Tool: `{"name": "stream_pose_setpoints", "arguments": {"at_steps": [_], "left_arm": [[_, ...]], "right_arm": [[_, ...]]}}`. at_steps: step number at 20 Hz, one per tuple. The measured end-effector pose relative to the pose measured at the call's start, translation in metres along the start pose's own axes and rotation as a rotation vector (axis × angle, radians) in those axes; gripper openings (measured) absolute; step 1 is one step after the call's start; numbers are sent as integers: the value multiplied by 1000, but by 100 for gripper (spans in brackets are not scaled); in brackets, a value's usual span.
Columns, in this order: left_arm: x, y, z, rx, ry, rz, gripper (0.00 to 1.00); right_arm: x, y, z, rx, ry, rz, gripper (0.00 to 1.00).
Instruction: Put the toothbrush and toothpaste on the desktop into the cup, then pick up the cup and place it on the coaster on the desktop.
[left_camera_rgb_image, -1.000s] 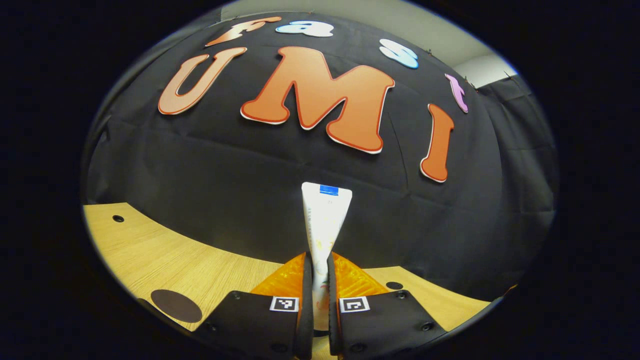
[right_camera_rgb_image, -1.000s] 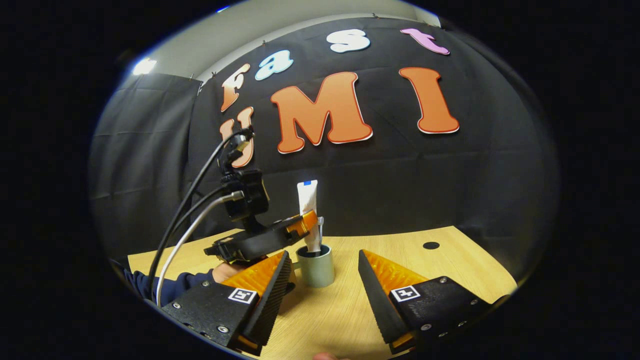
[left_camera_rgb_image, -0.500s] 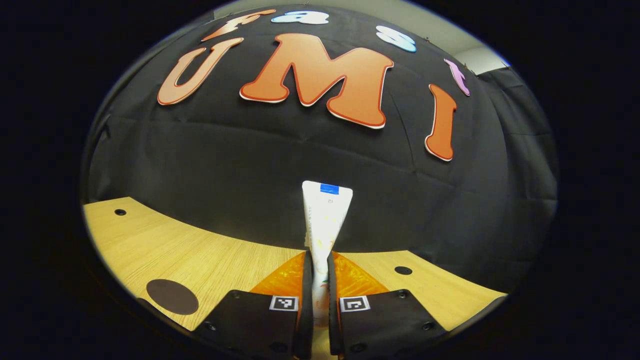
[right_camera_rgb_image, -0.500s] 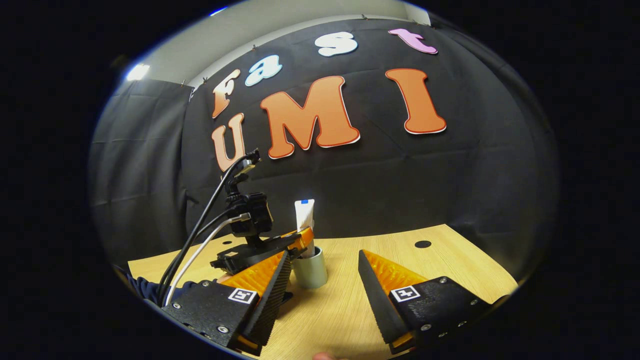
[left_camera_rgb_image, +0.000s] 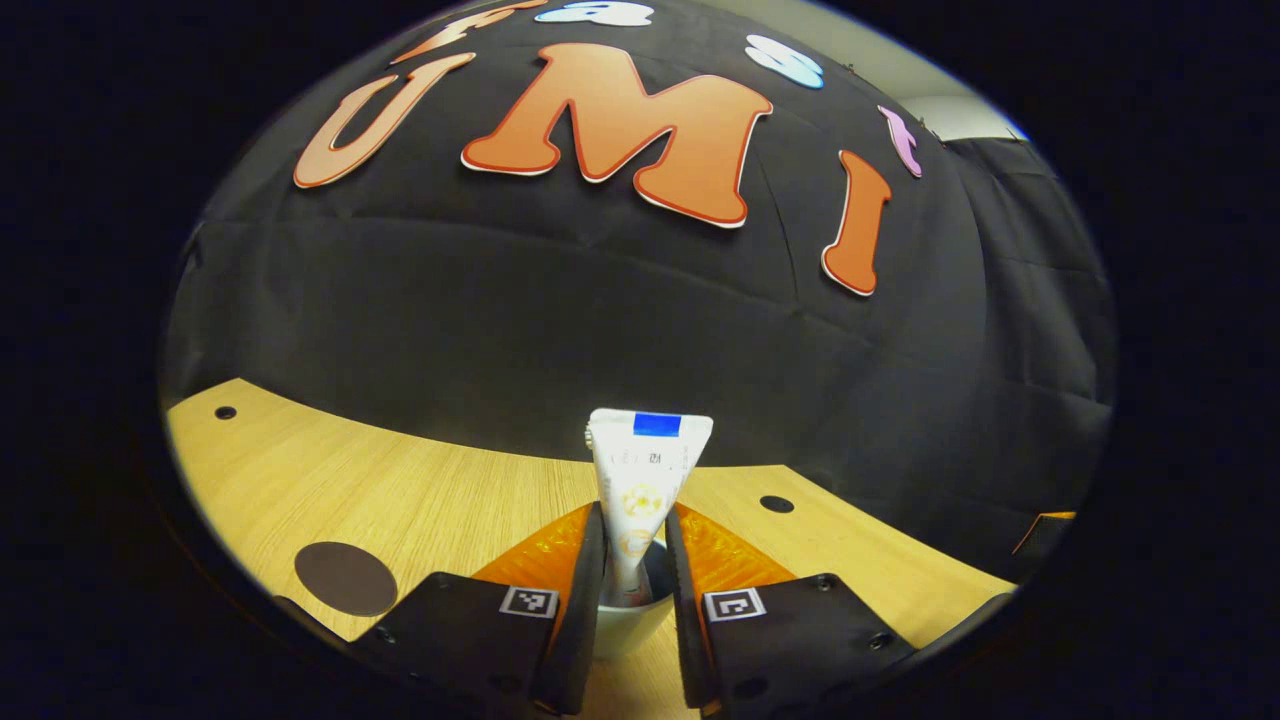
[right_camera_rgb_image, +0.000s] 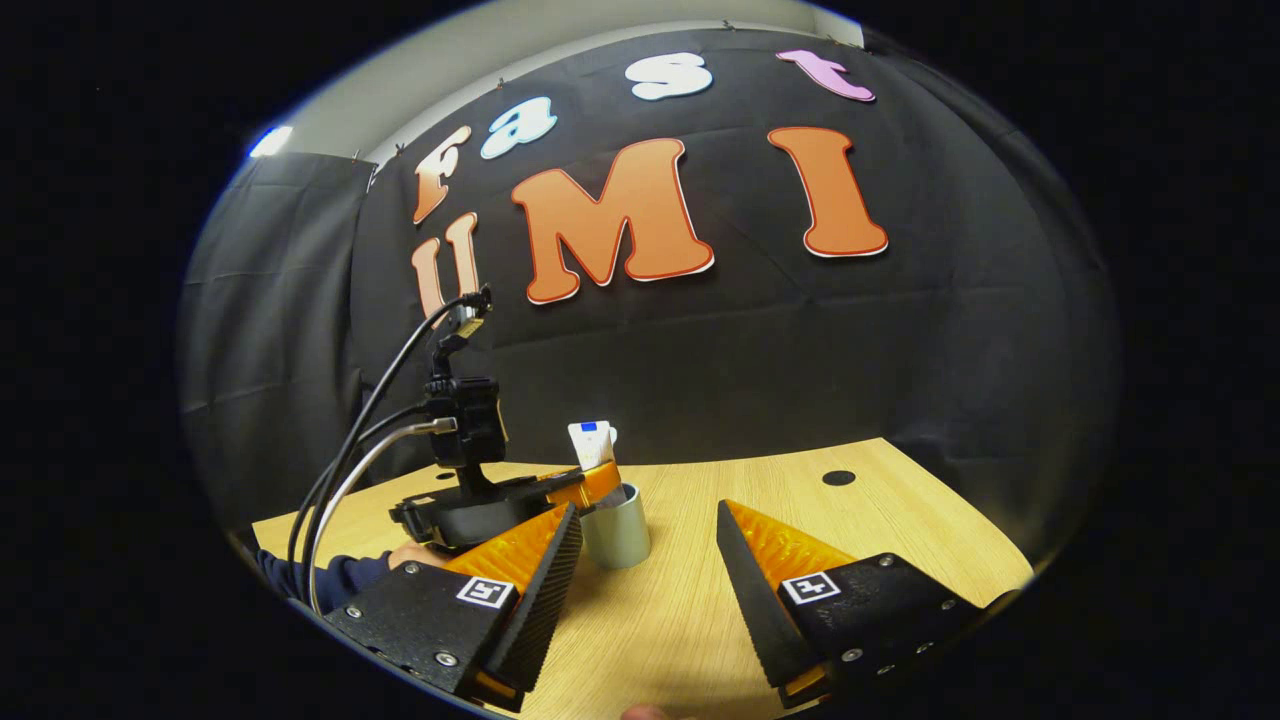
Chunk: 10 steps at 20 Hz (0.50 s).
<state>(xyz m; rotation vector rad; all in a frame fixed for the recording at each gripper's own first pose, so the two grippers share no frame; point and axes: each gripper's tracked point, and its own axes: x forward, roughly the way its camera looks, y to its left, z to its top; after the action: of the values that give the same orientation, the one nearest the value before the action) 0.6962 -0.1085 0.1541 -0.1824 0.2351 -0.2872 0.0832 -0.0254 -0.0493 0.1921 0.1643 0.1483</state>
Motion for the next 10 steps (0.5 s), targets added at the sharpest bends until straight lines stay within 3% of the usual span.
{"name": "stream_pose_setpoints", "arguments": {"at_steps": [1,2,3,4,10], "left_arm": [[-7,-2,2,3,3,-14,48],[-13,-4,6,7,5,-27,39],[-19,-4,9,15,3,-40,50],[-26,-4,15,23,2,-50,52],[-73,25,43,72,4,-25,86]], "right_arm": [[2,2,0,-3,13,-2,82],[4,2,0,-5,26,-7,82],[5,4,2,-4,43,-10,82],[7,6,2,1,62,-12,82],[25,20,2,18,183,-28,82]]}}
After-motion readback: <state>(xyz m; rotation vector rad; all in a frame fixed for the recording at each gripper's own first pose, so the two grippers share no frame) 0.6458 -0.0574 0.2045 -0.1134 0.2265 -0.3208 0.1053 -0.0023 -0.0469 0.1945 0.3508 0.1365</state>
